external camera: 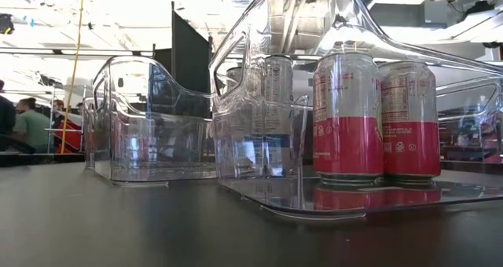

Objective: Sort soda cans
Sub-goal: Put the bottom white soda can in the center transparent bin

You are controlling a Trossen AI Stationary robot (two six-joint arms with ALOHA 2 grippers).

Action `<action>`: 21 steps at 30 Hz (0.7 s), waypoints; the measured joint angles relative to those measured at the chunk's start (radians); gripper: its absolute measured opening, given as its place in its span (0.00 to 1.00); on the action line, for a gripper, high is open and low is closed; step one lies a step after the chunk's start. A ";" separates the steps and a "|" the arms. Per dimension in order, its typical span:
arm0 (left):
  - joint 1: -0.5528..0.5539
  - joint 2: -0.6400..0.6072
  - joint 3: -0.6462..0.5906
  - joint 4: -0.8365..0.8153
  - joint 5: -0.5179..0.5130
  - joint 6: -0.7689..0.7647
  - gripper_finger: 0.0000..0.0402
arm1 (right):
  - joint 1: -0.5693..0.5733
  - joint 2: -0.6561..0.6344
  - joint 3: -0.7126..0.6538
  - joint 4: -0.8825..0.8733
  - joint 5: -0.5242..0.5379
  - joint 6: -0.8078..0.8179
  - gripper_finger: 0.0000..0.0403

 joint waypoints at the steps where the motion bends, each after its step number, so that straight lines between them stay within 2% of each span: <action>1: -0.026 -0.021 0.000 -0.049 -0.001 -0.029 0.60 | 0.000 0.001 0.000 0.002 0.000 0.000 0.98; 7: -0.200 -0.085 0.000 -0.289 -0.011 -0.244 0.29 | 0.000 0.003 -0.001 0.014 0.000 0.000 0.98; 13: -0.352 -0.061 0.000 -0.520 0.024 -0.615 0.06 | 0.000 0.003 -0.001 0.058 0.000 -0.012 0.98; 17: -0.436 -0.036 0.000 -0.616 0.084 -0.837 0.02 | -0.002 0.003 -0.001 0.094 0.001 -0.027 0.98; 21: -0.504 -0.024 0.000 -0.695 0.218 -1.010 0.12 | -0.010 0.003 -0.001 0.113 0.001 -0.030 0.98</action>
